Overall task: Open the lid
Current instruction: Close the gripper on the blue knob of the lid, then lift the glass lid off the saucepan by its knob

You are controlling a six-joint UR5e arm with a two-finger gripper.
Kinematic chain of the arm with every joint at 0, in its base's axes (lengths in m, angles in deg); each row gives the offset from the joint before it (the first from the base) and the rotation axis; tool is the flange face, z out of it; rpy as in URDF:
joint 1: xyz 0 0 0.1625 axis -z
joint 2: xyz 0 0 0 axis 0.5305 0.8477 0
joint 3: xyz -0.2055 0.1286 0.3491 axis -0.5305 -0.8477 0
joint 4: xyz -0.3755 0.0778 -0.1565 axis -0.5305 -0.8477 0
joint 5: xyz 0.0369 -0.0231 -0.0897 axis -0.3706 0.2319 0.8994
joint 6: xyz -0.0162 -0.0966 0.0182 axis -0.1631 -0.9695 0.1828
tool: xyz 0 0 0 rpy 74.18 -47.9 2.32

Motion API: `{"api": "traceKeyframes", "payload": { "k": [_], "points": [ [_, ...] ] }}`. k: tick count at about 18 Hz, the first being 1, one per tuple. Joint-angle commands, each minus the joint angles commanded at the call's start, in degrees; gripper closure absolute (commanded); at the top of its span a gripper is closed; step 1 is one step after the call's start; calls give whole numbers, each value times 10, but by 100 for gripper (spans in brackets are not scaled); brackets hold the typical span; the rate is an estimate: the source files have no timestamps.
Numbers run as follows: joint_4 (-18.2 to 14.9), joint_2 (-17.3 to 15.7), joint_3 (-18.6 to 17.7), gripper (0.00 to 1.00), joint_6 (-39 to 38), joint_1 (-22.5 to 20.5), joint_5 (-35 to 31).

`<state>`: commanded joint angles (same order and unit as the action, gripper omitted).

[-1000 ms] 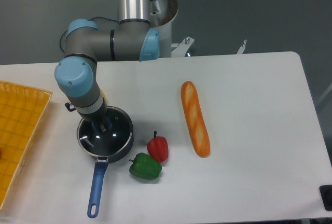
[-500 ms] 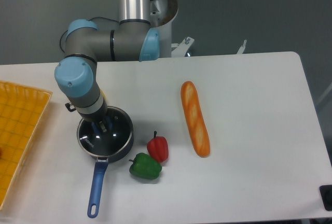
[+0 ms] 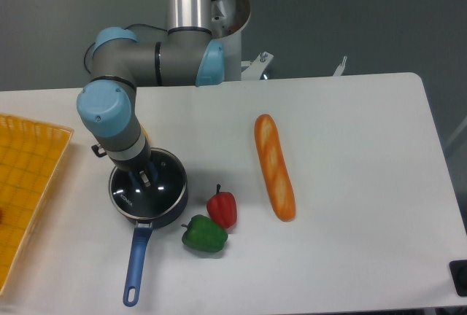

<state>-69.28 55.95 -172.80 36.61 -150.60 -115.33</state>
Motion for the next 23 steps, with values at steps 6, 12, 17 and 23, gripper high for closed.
{"api": "traceKeyframes", "payload": {
  "k": [6, 12, 17, 23],
  "points": [
    [-1, -1, 6, 37, 0, -2, -1],
    [-4, -4, 13, 37, 4, -10, -1],
    [-5, -11, 34, 37, 15, -44, 0],
    [-19, -26, 41, 37, 70, -85, 0]
  ]
}}
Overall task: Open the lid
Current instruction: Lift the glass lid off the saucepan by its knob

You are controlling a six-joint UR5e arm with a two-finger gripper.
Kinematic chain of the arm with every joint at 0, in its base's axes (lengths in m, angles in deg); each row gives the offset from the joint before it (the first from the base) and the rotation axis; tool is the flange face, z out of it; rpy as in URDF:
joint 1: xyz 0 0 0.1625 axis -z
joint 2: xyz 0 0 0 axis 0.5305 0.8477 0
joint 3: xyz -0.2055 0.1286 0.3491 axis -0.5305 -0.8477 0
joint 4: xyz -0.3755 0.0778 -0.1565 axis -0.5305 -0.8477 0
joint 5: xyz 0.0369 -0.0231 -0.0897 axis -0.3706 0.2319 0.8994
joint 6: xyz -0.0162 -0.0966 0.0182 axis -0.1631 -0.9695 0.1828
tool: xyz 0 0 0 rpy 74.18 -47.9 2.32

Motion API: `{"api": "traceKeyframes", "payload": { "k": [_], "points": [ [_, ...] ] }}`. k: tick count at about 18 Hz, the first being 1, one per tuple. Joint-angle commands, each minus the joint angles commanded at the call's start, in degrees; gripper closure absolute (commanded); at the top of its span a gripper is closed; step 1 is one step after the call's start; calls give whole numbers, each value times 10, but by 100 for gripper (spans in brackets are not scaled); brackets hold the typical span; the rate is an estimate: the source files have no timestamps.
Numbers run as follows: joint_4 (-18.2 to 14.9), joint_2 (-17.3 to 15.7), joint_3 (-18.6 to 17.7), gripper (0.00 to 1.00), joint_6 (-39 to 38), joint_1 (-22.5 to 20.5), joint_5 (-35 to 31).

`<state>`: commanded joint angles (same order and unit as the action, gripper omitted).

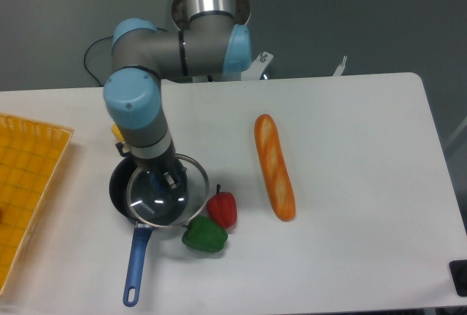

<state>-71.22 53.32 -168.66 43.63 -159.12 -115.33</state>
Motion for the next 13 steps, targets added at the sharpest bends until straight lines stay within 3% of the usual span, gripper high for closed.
{"api": "traceKeyframes", "payload": {
  "k": [13],
  "points": [
    [-25, -18, -11, 37, 123, -90, -1]
  ]
}}
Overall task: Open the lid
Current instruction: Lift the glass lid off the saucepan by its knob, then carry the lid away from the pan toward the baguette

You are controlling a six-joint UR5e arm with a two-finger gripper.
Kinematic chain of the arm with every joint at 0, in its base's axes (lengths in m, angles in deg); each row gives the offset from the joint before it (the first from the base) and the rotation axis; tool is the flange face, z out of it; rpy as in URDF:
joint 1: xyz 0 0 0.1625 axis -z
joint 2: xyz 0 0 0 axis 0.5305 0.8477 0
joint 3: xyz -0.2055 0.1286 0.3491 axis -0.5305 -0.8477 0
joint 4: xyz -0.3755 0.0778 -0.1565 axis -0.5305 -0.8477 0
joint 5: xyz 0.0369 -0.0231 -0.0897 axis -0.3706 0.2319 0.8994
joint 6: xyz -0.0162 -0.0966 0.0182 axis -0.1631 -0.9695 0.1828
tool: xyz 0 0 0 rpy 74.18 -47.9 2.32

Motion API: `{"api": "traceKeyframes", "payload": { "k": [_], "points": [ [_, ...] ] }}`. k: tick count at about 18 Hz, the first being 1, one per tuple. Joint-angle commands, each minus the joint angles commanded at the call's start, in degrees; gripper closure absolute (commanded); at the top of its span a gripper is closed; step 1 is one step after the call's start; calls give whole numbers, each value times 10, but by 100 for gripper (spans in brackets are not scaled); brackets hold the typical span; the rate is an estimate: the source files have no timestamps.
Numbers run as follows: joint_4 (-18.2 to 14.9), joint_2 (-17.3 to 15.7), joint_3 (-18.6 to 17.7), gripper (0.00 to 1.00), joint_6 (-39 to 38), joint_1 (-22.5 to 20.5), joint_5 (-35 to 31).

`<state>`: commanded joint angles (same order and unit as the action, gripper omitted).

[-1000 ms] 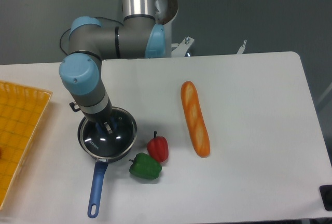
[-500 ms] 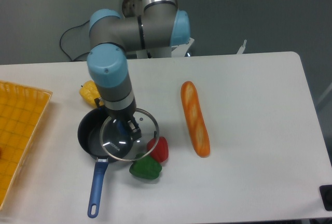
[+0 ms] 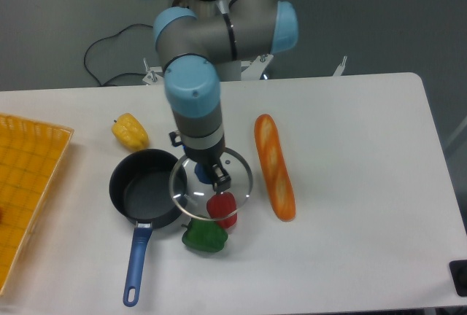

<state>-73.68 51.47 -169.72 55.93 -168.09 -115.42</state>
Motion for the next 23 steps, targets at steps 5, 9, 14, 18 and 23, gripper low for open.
{"api": "traceKeyframes", "payload": {
  "k": [5, 9, 14, 18, 23],
  "points": [
    [-11, -5, -1, 37, 45, -48, 1],
    [-10, -5, 1, 37, 52, -72, 1],
    [-12, -4, -1, 37, 93, -99, 1],
    [-12, -6, -8, 37, 121, -115, 2],
    [-16, -11, -8, 37, 123, -119, 3]
  ]
}}
